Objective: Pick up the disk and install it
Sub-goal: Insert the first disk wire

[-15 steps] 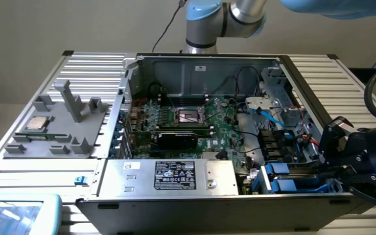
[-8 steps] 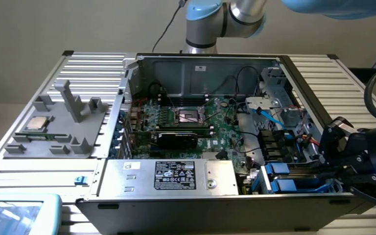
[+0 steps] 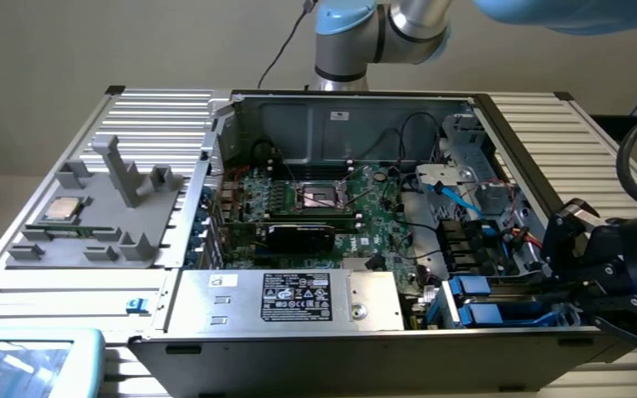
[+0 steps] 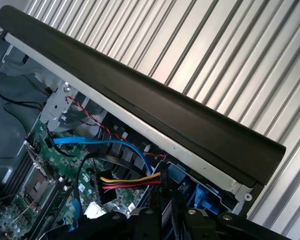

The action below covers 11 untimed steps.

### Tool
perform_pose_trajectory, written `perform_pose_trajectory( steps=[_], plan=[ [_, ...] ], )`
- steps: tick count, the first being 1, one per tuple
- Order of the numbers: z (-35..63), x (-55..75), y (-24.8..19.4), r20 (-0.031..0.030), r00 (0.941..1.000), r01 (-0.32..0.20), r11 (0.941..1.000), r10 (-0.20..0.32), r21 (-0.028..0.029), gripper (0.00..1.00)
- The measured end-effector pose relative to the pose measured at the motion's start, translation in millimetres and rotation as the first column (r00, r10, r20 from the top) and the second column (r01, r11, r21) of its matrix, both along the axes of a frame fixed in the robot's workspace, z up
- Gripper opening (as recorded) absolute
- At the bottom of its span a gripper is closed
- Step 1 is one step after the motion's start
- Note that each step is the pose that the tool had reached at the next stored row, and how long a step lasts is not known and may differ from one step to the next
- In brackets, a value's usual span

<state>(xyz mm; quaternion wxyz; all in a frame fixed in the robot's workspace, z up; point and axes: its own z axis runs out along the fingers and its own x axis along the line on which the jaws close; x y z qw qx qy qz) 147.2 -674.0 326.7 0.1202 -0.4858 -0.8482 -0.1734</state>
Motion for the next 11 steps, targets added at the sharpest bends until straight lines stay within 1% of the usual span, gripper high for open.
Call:
perform_pose_trajectory(
  steps=[2,4,11],
  plan=[
    [-0.2,0.0,0.0,0.0030,1.0000,0.000,1.0000,0.000,-0.0001,0.23],
    [-0.4,0.0,0.0,0.0043,1.0000,-0.002,1.0000,0.002,0.0000,0.23],
    [-0.6,0.3,0.0,0.0053,0.9998,-0.021,0.9998,0.021,0.0017,0.23]
  ],
)
